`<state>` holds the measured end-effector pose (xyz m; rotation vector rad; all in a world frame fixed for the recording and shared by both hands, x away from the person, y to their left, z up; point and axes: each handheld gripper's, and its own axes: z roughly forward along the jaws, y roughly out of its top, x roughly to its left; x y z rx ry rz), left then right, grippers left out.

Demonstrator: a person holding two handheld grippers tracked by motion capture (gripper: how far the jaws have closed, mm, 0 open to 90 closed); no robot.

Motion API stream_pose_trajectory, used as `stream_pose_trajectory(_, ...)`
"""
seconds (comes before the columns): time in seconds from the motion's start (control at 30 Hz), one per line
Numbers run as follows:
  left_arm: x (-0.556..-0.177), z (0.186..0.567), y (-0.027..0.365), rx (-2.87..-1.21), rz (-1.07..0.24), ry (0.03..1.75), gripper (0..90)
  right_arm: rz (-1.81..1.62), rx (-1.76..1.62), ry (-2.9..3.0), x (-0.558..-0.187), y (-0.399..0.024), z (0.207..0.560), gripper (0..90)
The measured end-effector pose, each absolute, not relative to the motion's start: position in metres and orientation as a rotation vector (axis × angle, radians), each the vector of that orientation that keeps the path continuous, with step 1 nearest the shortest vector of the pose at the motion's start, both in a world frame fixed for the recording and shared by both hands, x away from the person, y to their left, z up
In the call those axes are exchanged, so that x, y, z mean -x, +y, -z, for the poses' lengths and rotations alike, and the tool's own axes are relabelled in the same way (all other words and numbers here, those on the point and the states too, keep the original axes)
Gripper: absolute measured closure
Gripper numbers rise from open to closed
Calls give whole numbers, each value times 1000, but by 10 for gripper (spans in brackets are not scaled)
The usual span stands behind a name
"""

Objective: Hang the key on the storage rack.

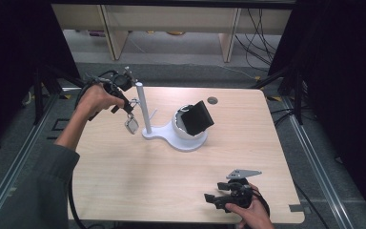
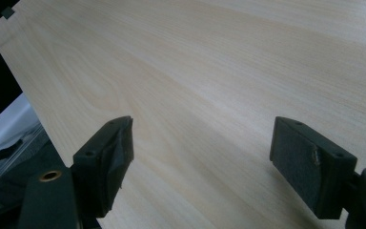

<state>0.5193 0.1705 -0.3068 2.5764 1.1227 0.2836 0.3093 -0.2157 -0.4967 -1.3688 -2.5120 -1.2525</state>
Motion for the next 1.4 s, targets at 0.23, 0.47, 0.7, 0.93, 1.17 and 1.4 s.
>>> stream_pose_trajectory(0.23,-520,308,169,-2571,-296,1129,770,1252,1374,-2513,-310,-215,497,235)
stream_pose_trajectory(0.47,-518,305,171,-2559,-293,1122,752,1258,1373,-2510,-309,-215,497,236)
stream_pose_trajectory(0.7,-512,301,177,-2567,-290,1119,716,1254,1372,-2507,-310,-215,497,235)
stream_pose_trajectory(0.93,-502,297,183,-2538,-280,1119,649,1276,1364,-2491,-312,-217,499,236)
stream_pose_trajectory(1.17,-485,300,185,-2508,-249,1112,513,1264,1382,-2490,-310,-218,496,235)
stream_pose_trajectory(1.4,-464,307,187,-2485,-256,1106,409,1281,1357,-2515,-310,-218,495,235)
